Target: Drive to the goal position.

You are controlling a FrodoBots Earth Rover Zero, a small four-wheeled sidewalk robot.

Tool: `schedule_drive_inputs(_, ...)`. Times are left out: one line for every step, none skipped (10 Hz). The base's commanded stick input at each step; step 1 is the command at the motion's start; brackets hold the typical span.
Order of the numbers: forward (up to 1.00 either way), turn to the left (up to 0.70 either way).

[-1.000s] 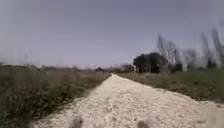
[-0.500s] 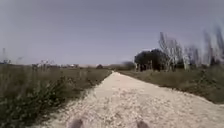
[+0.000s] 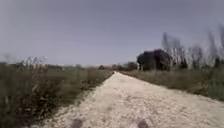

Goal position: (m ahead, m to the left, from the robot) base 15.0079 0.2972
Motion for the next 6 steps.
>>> schedule_drive_inputs(0.70, -0.27)
schedule_drive_inputs(0.70, -0.35)
schedule_drive_inputs(0.70, -0.20)
schedule_drive_inputs(0.70, -0.10)
schedule_drive_inputs(0.70, 0.00)
schedule_drive_inputs(0.70, 0.00)
